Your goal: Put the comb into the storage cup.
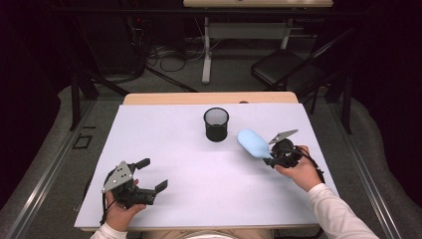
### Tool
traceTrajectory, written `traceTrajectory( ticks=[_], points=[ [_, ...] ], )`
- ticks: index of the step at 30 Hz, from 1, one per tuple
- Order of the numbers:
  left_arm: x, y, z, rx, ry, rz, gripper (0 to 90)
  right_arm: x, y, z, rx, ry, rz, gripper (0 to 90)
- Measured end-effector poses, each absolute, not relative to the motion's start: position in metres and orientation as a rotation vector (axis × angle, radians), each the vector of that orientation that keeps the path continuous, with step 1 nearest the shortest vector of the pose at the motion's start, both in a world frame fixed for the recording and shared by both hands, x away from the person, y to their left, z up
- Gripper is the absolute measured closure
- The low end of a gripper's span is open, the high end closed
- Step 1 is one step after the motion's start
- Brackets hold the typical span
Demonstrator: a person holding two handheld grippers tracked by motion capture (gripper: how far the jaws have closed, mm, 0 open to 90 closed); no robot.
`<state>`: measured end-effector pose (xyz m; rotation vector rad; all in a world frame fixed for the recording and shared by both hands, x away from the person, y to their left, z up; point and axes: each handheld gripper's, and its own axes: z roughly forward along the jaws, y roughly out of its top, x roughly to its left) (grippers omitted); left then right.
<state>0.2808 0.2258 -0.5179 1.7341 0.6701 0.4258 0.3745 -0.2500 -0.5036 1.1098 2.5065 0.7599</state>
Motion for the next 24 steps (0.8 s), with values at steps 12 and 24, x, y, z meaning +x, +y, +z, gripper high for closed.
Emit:
traceTrajectory(
  ticks=[12,24],
  points=[
    [0.281,0.226,-0.518,1.729,0.672,0.422,1.7,0.369,-0.248,-0.493,1.108,2.48,0.795,69.7],
    [0.281,0.225,-0.518,1.73,0.673,0.42,1.8,0.362,-0.248,-0.48,1.103,2.441,0.863,69.7]
  ],
)
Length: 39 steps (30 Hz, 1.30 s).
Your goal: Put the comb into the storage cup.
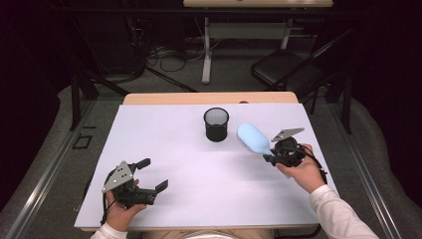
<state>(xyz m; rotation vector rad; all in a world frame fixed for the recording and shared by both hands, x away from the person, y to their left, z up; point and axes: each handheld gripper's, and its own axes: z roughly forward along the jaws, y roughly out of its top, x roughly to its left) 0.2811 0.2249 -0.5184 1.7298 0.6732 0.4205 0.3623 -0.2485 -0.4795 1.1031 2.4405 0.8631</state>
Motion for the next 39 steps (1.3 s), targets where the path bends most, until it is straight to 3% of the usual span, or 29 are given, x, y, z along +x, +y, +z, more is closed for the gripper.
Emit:
traceTrajectory(
  ticks=[39],
  points=[
    [0.281,0.225,-0.519,1.727,0.672,0.417,1.8,0.358,-0.221,-0.451,1.006,2.352,1.079,69.7]
  ],
)
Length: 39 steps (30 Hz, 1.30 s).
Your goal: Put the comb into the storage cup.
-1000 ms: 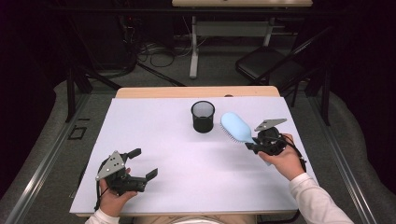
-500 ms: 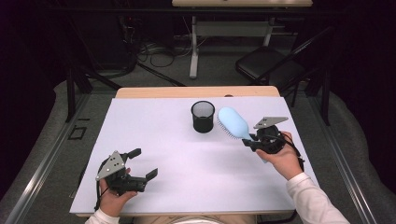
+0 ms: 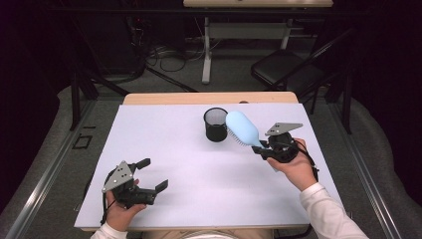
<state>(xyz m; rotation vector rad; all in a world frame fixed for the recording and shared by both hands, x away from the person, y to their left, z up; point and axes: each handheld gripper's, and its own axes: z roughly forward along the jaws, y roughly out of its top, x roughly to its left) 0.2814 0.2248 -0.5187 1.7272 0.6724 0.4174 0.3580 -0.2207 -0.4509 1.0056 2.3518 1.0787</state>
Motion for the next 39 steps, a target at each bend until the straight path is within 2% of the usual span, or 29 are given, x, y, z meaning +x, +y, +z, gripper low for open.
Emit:
traceTrajectory(
  ticks=[39],
  points=[
    [0.285,0.224,-0.518,1.719,0.698,0.375,1.7,0.357,-0.163,-0.439,0.885,2.321,1.285,69.7]
  ],
)
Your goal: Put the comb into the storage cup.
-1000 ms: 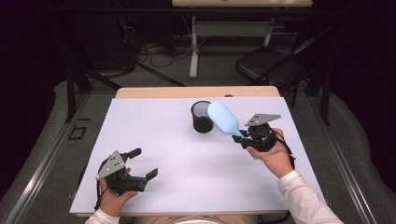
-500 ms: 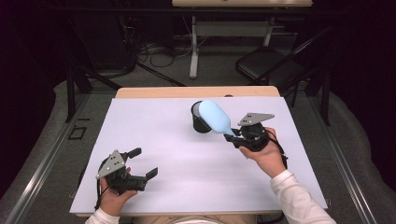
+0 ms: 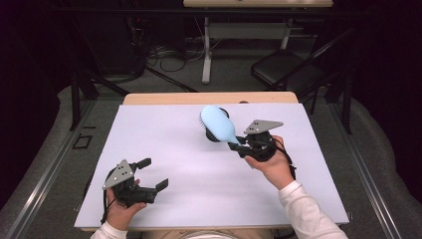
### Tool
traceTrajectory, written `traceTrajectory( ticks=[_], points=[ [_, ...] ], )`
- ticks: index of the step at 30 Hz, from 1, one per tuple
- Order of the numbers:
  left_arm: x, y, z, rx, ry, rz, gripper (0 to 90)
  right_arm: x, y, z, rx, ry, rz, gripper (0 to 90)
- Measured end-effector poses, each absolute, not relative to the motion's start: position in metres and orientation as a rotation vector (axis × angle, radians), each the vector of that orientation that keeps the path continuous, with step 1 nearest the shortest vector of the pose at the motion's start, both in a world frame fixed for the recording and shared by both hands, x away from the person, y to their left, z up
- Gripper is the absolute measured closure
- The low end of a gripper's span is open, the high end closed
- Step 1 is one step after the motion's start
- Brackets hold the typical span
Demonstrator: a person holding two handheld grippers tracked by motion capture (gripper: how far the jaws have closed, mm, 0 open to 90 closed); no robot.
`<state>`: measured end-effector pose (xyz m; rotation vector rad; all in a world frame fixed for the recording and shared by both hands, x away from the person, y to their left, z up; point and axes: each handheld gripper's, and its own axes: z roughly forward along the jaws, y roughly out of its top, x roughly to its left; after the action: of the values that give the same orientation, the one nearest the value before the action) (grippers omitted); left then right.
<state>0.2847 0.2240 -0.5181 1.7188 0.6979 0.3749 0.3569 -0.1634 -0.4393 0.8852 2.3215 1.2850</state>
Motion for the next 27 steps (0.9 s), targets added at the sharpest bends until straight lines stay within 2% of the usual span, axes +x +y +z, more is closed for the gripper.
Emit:
traceTrajectory(
  ticks=[27],
  points=[
    [0.295,0.221,-0.509,1.717,0.753,0.303,1.7,0.359,-0.154,-0.443,0.879,2.266,1.401,69.8]
  ],
)
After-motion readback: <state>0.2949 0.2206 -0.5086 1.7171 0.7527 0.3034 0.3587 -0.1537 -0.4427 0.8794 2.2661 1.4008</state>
